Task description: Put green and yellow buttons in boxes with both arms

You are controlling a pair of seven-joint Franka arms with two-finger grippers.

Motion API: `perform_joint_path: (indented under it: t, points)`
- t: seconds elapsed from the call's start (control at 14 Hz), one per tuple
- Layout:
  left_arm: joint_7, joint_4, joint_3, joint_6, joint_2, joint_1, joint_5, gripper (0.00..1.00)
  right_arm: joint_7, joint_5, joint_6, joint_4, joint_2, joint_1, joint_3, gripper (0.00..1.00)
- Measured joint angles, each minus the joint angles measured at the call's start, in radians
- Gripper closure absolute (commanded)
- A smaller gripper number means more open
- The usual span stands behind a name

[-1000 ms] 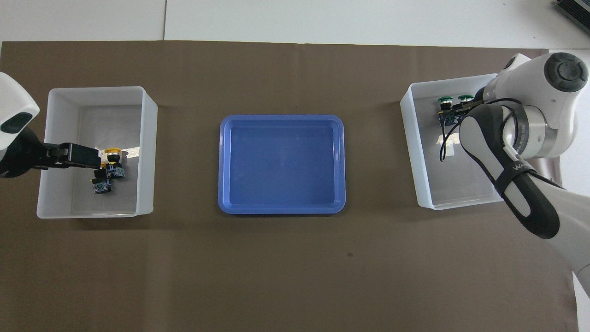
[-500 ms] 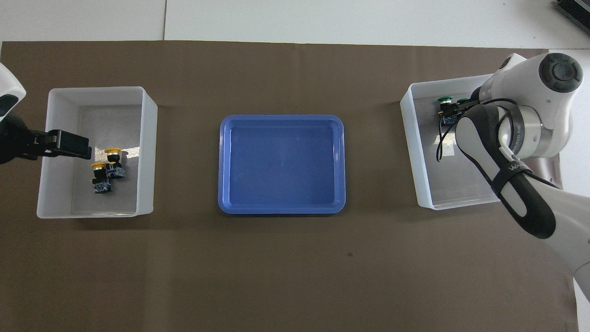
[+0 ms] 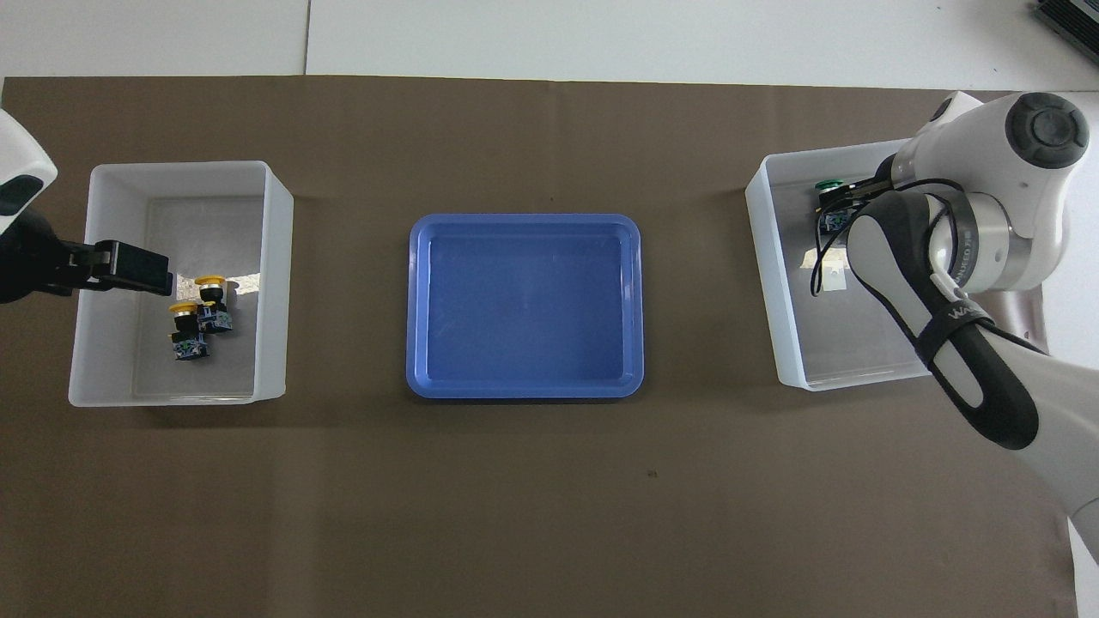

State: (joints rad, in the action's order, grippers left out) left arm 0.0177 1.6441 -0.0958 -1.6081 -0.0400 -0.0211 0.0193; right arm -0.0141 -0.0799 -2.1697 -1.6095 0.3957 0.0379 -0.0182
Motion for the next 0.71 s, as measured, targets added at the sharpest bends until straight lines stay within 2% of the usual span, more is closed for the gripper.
perform_joint_path:
  t: [0.43, 0.71]
  points:
    - [-0.065, -0.003, 0.002, 0.016, 0.0, -0.001, -0.001, 0.0, 0.117, 0.002, 0.234, 0.005, -0.206, -0.005, -0.016, 0.0]
    - [-0.084, -0.003, 0.004, 0.016, 0.0, -0.002, -0.001, 0.0, 0.174, 0.04, 0.37, 0.005, -0.298, -0.005, -0.044, 0.0]
